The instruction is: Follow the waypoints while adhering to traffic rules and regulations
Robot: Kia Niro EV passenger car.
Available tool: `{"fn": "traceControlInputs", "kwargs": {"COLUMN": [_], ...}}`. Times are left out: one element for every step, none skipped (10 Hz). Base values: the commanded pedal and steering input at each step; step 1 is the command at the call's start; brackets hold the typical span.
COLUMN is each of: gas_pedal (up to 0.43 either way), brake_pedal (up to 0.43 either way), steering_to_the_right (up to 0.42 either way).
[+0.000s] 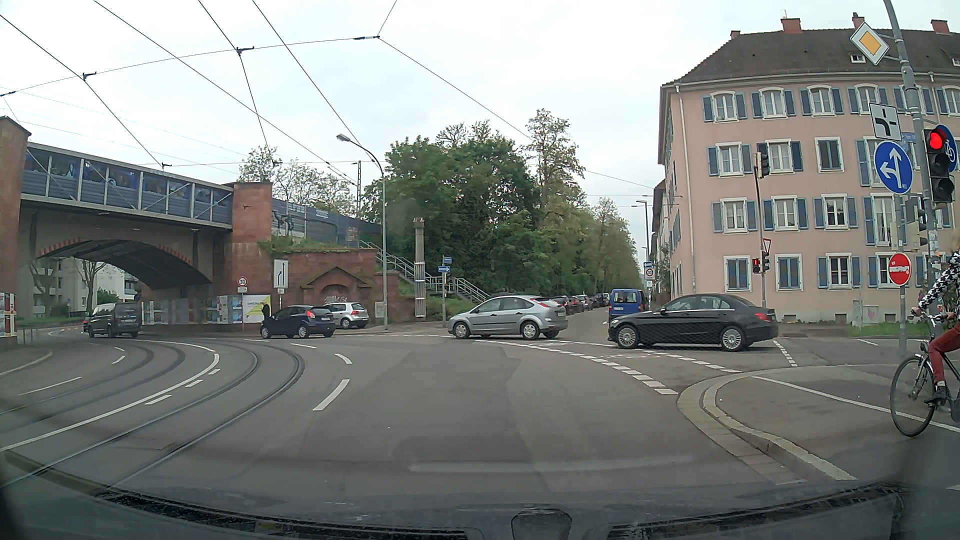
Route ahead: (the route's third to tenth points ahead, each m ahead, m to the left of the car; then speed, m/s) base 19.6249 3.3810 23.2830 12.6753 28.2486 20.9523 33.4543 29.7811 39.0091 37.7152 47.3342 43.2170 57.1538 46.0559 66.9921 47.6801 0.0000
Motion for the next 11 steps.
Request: {"fn": "traceControlInputs", "kwargs": {"gas_pedal": [0.0, 0.0, 0.0, 0.0, 0.0, 0.0, 0.0, 0.0, 0.0, 0.0, 0.0], "brake_pedal": [0.244, 0.244, 0.244, 0.244, 0.244, 0.244, 0.244, 0.244, 0.244, 0.244, 0.244], "steering_to_the_right": [-0.008, -0.008, -0.008, -0.008, -0.008, -0.008, -0.008, -0.008, -0.008, -0.008, -0.008]}}
